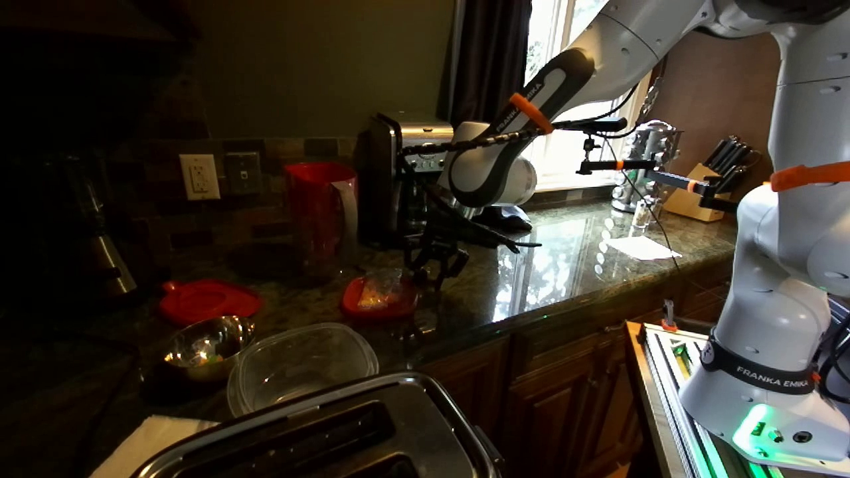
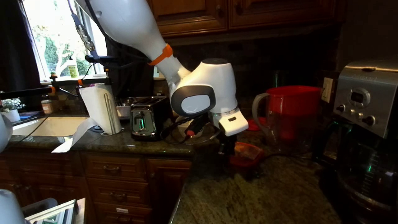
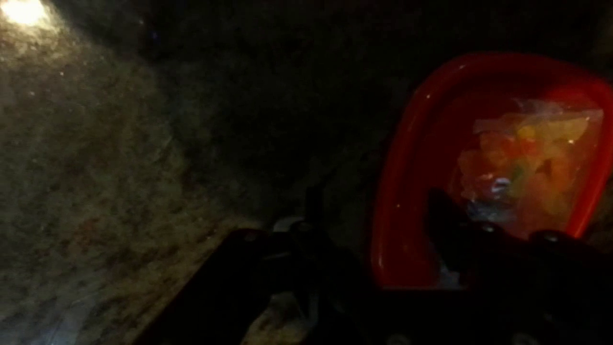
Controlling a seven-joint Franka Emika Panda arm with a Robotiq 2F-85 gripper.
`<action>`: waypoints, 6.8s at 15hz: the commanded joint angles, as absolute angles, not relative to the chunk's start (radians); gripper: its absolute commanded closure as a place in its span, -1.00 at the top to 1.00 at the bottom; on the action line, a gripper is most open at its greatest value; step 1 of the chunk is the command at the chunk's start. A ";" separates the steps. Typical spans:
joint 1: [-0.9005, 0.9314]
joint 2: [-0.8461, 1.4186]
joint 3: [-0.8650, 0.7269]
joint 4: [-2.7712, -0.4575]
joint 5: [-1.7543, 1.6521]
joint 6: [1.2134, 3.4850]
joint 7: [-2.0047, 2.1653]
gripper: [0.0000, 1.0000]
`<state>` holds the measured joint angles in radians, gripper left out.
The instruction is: Put the orange lid with a plastic pack on top of the coffee maker
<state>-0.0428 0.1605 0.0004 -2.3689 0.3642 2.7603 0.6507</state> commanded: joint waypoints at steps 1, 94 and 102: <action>-0.022 0.187 -0.016 -2.349 0.359 2.736 0.658 -0.05; -0.275 -0.454 -0.025 -2.449 0.477 2.660 0.897 -0.96; -0.327 -0.417 -0.032 -2.277 0.384 2.612 1.148 -0.96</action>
